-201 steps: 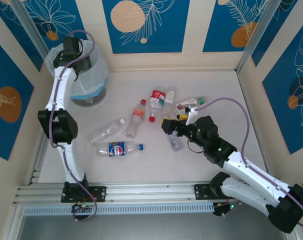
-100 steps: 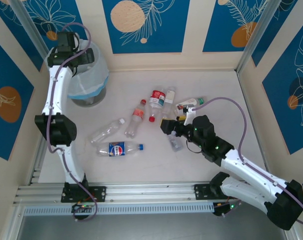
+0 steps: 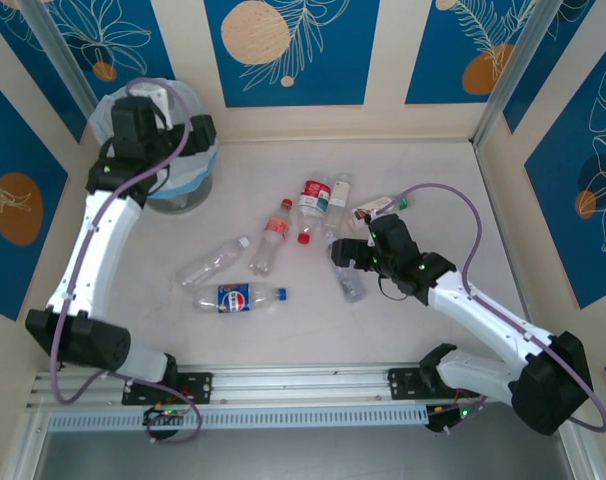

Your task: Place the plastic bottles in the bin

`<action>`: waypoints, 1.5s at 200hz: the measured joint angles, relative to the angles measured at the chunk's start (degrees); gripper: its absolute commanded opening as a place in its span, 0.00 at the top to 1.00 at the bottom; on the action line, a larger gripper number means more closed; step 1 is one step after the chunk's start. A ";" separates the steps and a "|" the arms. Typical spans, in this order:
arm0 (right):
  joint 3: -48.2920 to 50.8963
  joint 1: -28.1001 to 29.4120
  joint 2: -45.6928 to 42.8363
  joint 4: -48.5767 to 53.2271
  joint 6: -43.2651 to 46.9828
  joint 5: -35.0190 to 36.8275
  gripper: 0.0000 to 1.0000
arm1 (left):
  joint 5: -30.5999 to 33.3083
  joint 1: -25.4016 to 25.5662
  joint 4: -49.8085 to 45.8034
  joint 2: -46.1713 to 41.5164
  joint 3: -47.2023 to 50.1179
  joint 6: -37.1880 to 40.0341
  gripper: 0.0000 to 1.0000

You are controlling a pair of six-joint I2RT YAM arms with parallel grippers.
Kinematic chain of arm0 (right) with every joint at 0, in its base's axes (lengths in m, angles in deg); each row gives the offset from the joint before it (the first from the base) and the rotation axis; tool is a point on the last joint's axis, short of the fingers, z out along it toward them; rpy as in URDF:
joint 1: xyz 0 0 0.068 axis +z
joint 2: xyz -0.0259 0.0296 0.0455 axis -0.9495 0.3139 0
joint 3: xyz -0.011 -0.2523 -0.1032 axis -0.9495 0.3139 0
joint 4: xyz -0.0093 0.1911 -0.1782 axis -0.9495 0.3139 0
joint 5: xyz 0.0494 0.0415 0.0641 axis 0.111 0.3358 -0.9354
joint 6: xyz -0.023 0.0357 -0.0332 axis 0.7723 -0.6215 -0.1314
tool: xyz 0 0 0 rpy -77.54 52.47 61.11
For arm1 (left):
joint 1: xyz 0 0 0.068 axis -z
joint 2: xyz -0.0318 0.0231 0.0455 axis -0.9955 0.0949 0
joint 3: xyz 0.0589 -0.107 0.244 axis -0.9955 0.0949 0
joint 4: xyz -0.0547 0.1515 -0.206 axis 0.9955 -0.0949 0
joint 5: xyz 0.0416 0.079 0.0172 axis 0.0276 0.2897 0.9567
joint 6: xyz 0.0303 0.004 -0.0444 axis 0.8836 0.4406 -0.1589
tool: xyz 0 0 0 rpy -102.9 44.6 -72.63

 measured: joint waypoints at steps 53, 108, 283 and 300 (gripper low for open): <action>-13.75 -2.14 14.29 10.62 2.71 -2.60 0.07 | -10.97 11.47 6.97 -11.47 18.32 -2.91 0.01; -25.49 -3.13 29.51 18.88 5.49 -6.23 0.10 | -12.90 12.41 10.01 -18.27 33.14 -9.35 0.01; -41.72 -1.92 52.48 28.63 12.90 -1.99 0.29 | -1.99 12.44 10.05 -18.75 38.32 -14.67 0.01; -41.72 -1.81 52.57 28.61 12.90 -1.84 0.28 | -1.62 12.46 10.03 -18.75 38.32 -14.67 0.01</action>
